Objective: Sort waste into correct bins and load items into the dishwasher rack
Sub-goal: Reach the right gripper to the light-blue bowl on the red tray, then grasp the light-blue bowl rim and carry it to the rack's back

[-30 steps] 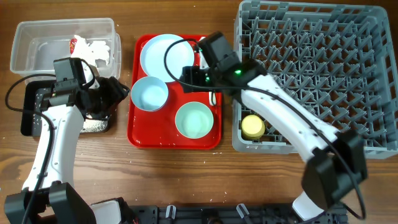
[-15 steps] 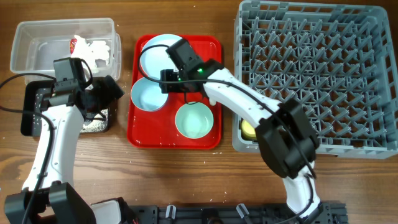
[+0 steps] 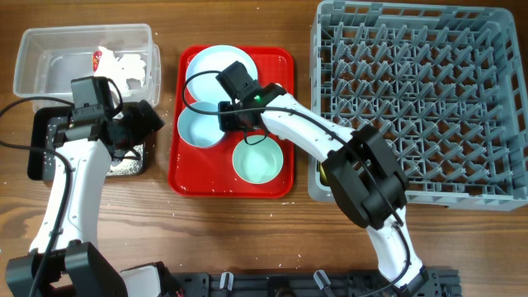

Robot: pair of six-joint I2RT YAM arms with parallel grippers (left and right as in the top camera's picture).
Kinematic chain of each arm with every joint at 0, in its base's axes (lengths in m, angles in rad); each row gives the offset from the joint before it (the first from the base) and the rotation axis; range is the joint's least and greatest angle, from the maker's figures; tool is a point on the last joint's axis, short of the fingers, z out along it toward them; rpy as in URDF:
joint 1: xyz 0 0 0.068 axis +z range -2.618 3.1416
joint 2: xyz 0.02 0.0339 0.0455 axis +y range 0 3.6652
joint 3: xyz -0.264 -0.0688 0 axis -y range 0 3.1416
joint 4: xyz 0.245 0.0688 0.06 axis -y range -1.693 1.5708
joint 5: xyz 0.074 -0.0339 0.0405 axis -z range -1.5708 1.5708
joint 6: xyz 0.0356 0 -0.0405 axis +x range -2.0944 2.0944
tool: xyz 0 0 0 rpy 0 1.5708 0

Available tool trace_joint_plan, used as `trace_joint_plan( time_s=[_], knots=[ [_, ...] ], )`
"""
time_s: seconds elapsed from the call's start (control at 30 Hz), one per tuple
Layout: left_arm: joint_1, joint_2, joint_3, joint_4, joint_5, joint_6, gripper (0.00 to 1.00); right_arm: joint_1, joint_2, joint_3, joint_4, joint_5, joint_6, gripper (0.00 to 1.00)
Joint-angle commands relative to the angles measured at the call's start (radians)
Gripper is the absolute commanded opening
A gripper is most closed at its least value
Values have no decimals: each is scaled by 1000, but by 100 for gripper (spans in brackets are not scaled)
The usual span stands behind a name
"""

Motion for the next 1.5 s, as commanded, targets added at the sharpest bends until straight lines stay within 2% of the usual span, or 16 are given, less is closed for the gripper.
trace_joint_plan(
  time_s=[0.0, 0.2, 0.5, 0.57, 0.77, 0.93, 1.03, 1.17, 1.4, 1.47],
  knots=[
    [-5, -7, 17, 2, -16, 8, 100, 3, 35, 21, -8, 22, -1, 23],
    [-5, -7, 17, 2, -16, 8, 100, -9, 4, 30, -31, 25, -2, 5],
    [-5, -7, 17, 2, -16, 8, 100, -59, -171, 34, -139, 154, -56, 4],
    [-5, -7, 17, 2, -16, 8, 100, -76, -235, 34, -178, 243, -58, 4],
    [-5, -7, 17, 2, -16, 8, 100, -145, -424, 34, -289, 682, -55, 4],
    [-5, -7, 17, 2, -16, 8, 100, -214, -442, 30, -312, 1042, -57, 4],
    [-5, -7, 17, 2, -16, 8, 100, -265, -424, 29, -307, 1166, -61, 4],
    [-5, -7, 17, 2, -16, 8, 100, -338, -381, 29, -197, 1202, -230, 4],
    [-5, -7, 17, 2, -16, 8, 100, -425, -248, 29, 160, 1259, -608, 4],
    [-5, -7, 17, 2, -16, 8, 100, -432, -200, 29, 281, 1299, -761, 4]
  ],
)
